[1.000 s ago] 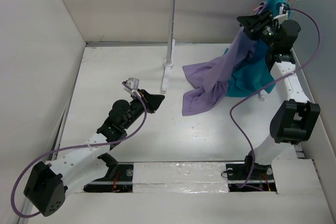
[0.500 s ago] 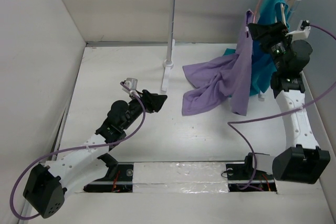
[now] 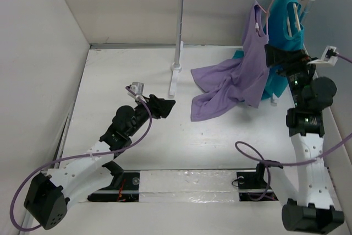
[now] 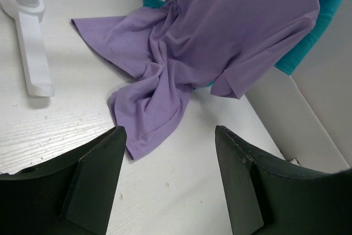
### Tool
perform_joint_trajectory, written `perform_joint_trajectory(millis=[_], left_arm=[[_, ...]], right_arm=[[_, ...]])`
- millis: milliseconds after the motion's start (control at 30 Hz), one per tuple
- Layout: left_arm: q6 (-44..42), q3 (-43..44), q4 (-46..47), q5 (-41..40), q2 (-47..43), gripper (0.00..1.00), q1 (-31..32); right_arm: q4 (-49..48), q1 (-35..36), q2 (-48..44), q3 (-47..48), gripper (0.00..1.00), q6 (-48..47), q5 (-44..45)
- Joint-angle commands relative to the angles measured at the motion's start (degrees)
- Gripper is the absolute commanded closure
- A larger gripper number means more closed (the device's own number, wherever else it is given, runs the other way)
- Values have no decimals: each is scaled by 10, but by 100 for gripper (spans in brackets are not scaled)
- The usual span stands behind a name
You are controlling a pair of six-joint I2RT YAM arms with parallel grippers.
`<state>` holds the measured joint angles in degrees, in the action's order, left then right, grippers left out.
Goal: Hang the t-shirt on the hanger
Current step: Reset both arms
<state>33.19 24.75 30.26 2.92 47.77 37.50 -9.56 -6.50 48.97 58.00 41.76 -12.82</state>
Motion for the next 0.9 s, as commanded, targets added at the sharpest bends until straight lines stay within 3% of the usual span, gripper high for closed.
perform_joint_trajectory(millis=[0,167,367,533,767,867], left_arm=[[-14,-7,16,-15,-43,37,1],[-21,-31,19,-48,-126,36,1],[-19,-53,4,-99,-231,35,1],[-1,-56,-27,-138,-279,35,1],[24,-45,-66,-134,-296,35,1],[34,-26,-92,-133,-287,28,1]], right_arm=[[-33,9,-78,-30,0,-8,-81],[1,14,-178,-89,0,-4,-169],[122,14,-256,-65,0,-33,-238],[164,14,-291,-75,0,-53,-214],[176,14,-293,-85,0,-52,-223],[178,14,-293,-76,0,-53,-222]])
